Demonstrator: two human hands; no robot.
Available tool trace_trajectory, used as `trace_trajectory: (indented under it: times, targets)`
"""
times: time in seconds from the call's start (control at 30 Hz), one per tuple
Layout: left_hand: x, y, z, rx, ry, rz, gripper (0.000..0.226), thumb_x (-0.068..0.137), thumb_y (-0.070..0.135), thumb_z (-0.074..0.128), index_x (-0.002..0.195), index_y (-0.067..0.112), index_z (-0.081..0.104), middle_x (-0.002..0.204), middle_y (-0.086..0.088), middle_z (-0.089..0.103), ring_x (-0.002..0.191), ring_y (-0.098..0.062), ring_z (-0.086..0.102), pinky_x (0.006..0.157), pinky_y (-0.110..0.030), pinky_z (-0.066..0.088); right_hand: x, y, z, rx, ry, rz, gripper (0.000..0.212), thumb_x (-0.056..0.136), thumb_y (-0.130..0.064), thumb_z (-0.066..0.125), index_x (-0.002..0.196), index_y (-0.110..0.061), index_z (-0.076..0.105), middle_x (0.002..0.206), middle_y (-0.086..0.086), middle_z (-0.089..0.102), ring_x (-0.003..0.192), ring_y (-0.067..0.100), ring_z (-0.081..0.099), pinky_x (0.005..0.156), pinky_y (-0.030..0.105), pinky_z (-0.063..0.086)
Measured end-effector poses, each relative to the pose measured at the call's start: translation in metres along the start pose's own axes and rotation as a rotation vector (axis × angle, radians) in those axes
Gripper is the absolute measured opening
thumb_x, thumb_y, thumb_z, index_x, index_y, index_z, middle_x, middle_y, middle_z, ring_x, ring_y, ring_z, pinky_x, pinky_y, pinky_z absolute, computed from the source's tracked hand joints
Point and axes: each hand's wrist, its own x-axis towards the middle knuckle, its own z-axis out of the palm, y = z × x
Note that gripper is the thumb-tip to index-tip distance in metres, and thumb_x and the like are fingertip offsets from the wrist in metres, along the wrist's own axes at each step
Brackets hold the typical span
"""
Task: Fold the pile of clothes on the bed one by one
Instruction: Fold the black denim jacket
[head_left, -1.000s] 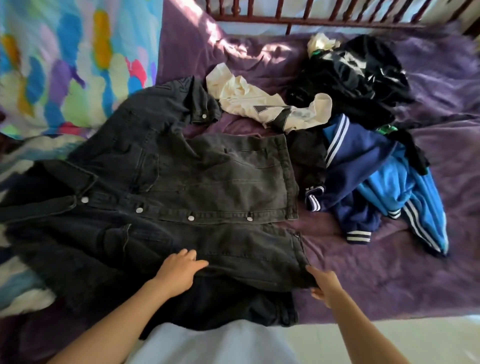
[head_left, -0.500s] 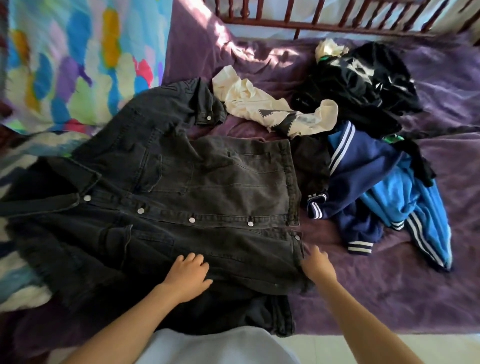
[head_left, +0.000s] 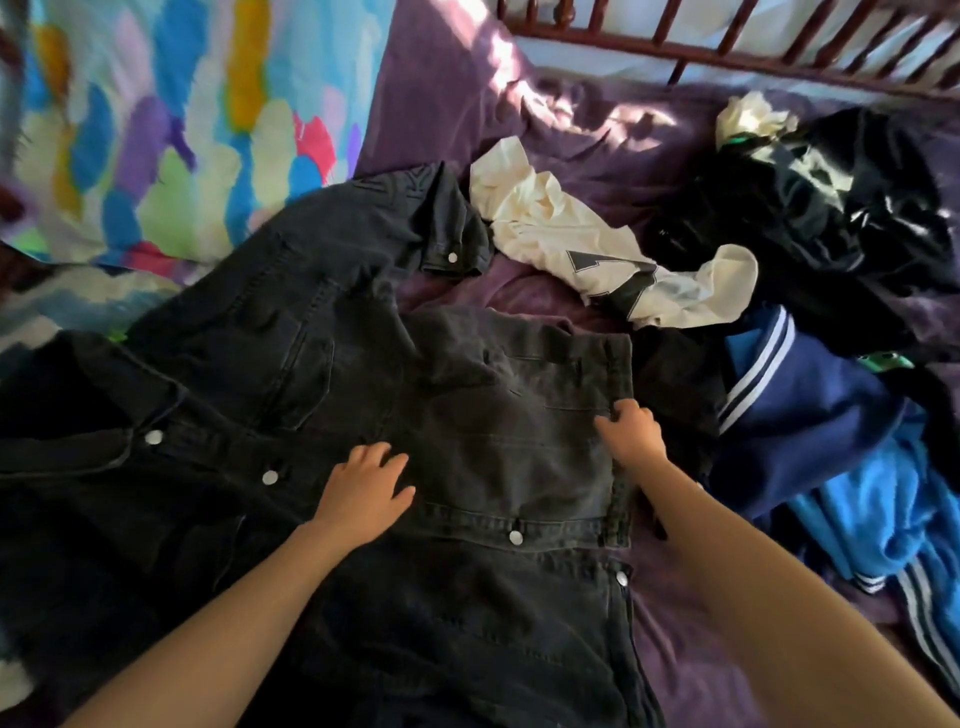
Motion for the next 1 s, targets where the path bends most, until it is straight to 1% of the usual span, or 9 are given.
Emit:
trace_trajectory:
  times: [0.3, 0.37, 0.43, 0.5, 0.57, 0.63, 0.77, 0.87, 1.0]
  targets:
    - [0.104, -0.03, -0.022, -0.033, 0.101, -0.088, 0.063, 0.097, 0.044, 0.036, 0.15, 0.024, 0.009, 0.158, -0.003, 0.007, 0.142, -0.026, 0.01, 0.11, -0.038, 0.027, 0.123, -0.017, -0.004, 0.353, 0.118, 0.201, 0.072, 0.083, -0.029, 0.068, 0.142, -0.009, 0.033, 0.137, 0.015, 0.048, 0.126, 0.036, 0.043, 0.104, 0.045, 0.038]
    - [0.119, -0.032, -0.022, -0.029, 0.061, -0.074, 0.063, 0.097, 0.046, 0.034, 0.15, 0.027, 0.005, 0.158, -0.002, 0.004, 0.143, -0.026, 0.008, 0.11, -0.039, 0.026, 0.136, -0.018, 0.007, 0.432, 0.138, 0.221, 0.069, 0.081, -0.025, 0.072, 0.138, -0.004, 0.039, 0.133, 0.017, 0.052, 0.122, 0.035, 0.048, 0.102, 0.043, 0.041]
    - [0.127, -0.03, -0.019, -0.028, 0.002, -0.059, 0.064, 0.097, 0.048, 0.032, 0.15, 0.029, 0.003, 0.158, -0.002, 0.001, 0.143, -0.025, 0.006, 0.111, -0.039, 0.024, 0.14, -0.021, 0.007, 0.429, 0.189, 0.223, 0.05, 0.08, -0.016, 0.071, 0.123, 0.001, 0.053, 0.12, 0.021, 0.06, 0.109, 0.034, 0.057, 0.087, 0.034, 0.046]
    - [0.128, -0.027, -0.02, -0.024, -0.026, -0.044, 0.064, 0.097, 0.05, 0.031, 0.15, 0.029, 0.001, 0.158, -0.002, 0.0, 0.144, -0.025, 0.004, 0.112, -0.04, 0.021, 0.135, -0.022, -0.01, 0.371, 0.31, 0.2, 0.035, 0.079, -0.012, 0.07, 0.111, -0.001, 0.062, 0.107, 0.022, 0.065, 0.099, 0.034, 0.061, 0.077, 0.034, 0.045]
    - [0.128, -0.029, -0.024, -0.028, 0.018, -0.037, 0.065, 0.097, 0.051, 0.03, 0.15, 0.029, 0.0, 0.158, -0.001, -0.001, 0.144, -0.023, 0.002, 0.113, -0.039, 0.018, 0.128, -0.017, -0.034, 0.324, 0.519, 0.179, 0.036, 0.079, -0.016, 0.068, 0.113, -0.004, 0.062, 0.107, 0.023, 0.065, 0.101, 0.037, 0.06, 0.081, 0.039, 0.045]
    - [0.128, -0.039, -0.035, -0.043, 0.132, -0.062, 0.065, 0.096, 0.051, 0.032, 0.15, 0.028, 0.003, 0.158, -0.001, 0.001, 0.144, -0.023, 0.001, 0.114, -0.039, 0.015, 0.121, -0.011, -0.05, 0.298, 0.633, 0.216, 0.041, 0.083, -0.018, 0.065, 0.121, -0.006, 0.056, 0.116, 0.025, 0.06, 0.11, 0.041, 0.054, 0.091, 0.046, 0.043]
    - [0.127, -0.076, -0.067, -0.055, 0.375, -0.189, 0.064, 0.092, 0.04, 0.049, 0.148, 0.02, 0.025, 0.156, -0.012, 0.015, 0.142, -0.029, 0.012, 0.11, -0.044, 0.021, 0.113, -0.026, -0.047, -0.005, 0.424, 0.271, 0.068, 0.085, -0.02, 0.064, 0.141, -0.007, 0.029, 0.14, 0.027, 0.034, 0.129, 0.042, 0.03, 0.102, 0.053, 0.03]
    - [0.131, -0.111, -0.092, -0.062, 0.512, -0.302, 0.064, 0.086, 0.029, 0.062, 0.142, 0.01, 0.038, 0.15, -0.023, 0.025, 0.138, -0.038, 0.02, 0.106, -0.049, 0.024, 0.105, -0.071, -0.03, -0.134, 0.388, 0.055, 0.073, 0.087, -0.022, 0.06, 0.146, -0.009, 0.02, 0.149, 0.021, 0.021, 0.134, 0.04, 0.021, 0.104, 0.05, 0.027]
    - [0.15, -0.148, -0.126, -0.175, 0.563, -0.484, 0.061, 0.084, 0.031, 0.064, 0.137, 0.011, 0.041, 0.141, -0.023, 0.035, 0.13, -0.039, 0.03, 0.102, -0.052, 0.026, 0.085, -0.132, 0.004, -0.148, 0.313, -0.199, 0.065, 0.089, -0.022, 0.057, 0.146, -0.012, 0.027, 0.149, 0.017, 0.024, 0.136, 0.035, 0.021, 0.105, 0.046, 0.027]
